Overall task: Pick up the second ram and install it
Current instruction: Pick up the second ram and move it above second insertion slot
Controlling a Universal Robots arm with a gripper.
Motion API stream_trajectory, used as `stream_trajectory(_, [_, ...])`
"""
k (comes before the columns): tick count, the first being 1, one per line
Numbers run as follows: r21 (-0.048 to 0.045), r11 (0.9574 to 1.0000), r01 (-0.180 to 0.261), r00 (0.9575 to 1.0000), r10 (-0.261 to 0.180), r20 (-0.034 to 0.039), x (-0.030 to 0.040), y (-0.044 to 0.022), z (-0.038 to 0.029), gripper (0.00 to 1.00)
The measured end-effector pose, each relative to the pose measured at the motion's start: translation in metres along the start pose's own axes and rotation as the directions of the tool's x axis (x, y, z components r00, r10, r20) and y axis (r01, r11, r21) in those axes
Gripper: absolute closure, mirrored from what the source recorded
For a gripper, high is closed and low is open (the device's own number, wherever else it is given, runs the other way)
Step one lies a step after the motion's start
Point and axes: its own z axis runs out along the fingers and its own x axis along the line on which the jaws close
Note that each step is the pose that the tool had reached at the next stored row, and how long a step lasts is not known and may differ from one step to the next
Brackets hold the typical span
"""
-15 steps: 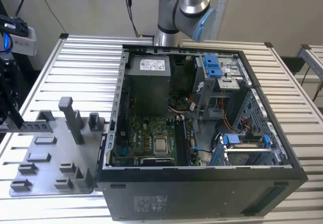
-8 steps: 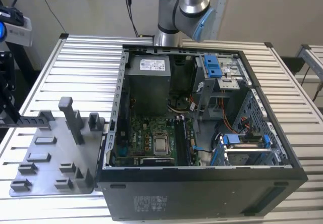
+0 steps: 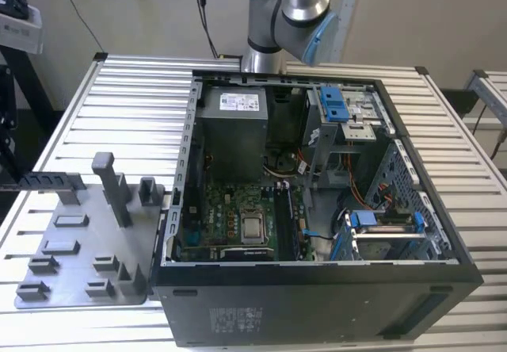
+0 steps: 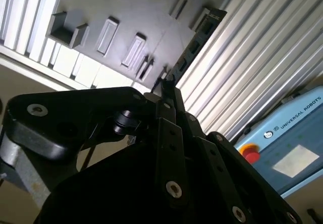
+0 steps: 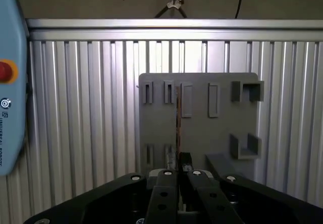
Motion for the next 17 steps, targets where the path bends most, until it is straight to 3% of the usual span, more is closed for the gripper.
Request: stream_trajectory(17, [0.0000, 1.0000, 0.000, 1.0000, 0.000, 0.0000, -0.0005, 0.0000, -0.0309, 0.86])
